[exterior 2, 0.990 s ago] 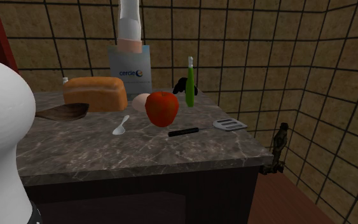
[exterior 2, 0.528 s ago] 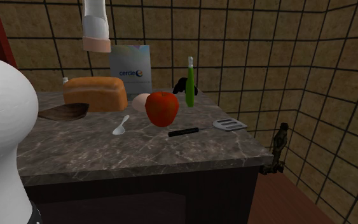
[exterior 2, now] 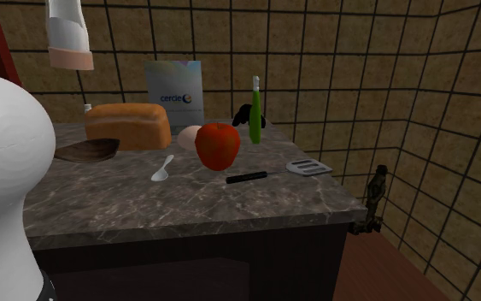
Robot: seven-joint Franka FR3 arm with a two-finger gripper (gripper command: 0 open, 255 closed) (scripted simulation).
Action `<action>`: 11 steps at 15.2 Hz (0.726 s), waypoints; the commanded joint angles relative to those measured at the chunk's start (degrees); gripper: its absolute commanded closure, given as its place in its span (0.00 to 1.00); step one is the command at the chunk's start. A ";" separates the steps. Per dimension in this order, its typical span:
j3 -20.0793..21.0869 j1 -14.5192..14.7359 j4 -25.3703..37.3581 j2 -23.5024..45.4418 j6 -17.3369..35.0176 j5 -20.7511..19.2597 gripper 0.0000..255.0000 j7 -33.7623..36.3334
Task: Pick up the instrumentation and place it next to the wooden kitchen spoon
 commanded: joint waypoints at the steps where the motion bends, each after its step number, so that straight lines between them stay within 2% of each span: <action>1: 2.02 0.72 -1.11 -0.88 0.38 1.40 1.00 2.89; 11: 13.49 3.87 2.28 1.22 0.82 7.86 1.00 18.40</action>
